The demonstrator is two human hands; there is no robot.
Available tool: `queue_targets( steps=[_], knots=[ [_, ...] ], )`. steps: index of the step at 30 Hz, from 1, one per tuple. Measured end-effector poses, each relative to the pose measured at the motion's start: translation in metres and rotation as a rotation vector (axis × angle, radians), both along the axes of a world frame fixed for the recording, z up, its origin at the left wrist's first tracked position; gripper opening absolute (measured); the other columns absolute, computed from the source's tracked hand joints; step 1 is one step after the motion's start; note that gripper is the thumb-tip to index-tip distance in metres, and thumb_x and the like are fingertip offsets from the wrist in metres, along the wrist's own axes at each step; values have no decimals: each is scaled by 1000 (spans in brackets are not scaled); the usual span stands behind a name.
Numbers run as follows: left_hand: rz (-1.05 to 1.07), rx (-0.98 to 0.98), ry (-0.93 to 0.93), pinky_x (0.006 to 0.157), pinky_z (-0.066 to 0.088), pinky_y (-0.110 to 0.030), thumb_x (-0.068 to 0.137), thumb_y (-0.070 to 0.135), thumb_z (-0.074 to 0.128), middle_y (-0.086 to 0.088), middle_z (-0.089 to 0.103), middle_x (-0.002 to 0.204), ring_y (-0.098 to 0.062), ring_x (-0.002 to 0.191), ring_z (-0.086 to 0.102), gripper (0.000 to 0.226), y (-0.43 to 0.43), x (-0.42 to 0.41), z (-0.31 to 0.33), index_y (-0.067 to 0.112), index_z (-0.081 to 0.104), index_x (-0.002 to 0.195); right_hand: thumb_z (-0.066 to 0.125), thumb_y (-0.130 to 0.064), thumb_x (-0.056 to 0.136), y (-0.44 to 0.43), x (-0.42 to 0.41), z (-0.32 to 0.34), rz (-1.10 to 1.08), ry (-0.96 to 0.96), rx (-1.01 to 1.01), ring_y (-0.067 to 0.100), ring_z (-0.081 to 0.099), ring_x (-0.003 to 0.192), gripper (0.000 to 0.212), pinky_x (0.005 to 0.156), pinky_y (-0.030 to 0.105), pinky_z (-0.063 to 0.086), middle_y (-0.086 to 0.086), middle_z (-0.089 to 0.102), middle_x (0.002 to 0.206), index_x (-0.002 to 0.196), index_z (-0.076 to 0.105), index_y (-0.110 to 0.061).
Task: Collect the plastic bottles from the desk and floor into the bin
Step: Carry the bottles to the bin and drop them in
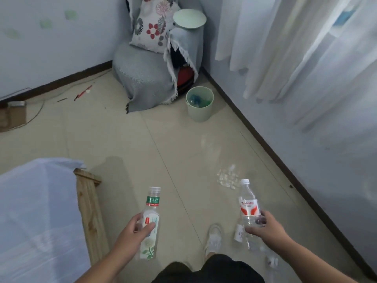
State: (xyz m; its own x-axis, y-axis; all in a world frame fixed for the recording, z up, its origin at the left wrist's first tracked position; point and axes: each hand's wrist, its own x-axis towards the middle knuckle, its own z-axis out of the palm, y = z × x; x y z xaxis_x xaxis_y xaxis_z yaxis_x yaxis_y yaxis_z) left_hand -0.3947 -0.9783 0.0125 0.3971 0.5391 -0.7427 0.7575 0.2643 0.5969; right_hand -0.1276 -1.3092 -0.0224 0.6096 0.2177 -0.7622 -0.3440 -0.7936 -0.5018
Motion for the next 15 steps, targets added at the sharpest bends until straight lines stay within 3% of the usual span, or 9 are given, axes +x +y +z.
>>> queue_targets(
  steps=[5, 9, 15],
  knots=[
    [99, 3, 45, 90, 59, -48, 93, 27, 73, -15, 71, 115, -29, 98, 74, 52, 40, 31, 6, 23, 51, 140, 92, -30, 72, 104, 108, 19, 136, -83, 52, 16, 62, 99, 90, 75, 29, 46, -1, 60, 119, 148, 44, -17],
    [118, 3, 70, 70, 60, -35, 93, 33, 73, -10, 74, 111, -23, 87, 78, 53, 94, 66, -6, 23, 52, 141, 91, -32, 73, 185, 181, 28, 151, -146, 97, 11, 63, 94, 81, 73, 30, 46, -3, 62, 113, 141, 50, -19],
    [48, 6, 40, 67, 60, -31, 88, 43, 75, 0, 77, 101, -11, 77, 78, 46, 208, 155, -35, 37, 54, 129, 91, -30, 72, 276, 249, 13, 114, -179, 69, 17, 66, 98, 83, 84, 37, 51, -2, 66, 112, 143, 49, -20]
  ],
)
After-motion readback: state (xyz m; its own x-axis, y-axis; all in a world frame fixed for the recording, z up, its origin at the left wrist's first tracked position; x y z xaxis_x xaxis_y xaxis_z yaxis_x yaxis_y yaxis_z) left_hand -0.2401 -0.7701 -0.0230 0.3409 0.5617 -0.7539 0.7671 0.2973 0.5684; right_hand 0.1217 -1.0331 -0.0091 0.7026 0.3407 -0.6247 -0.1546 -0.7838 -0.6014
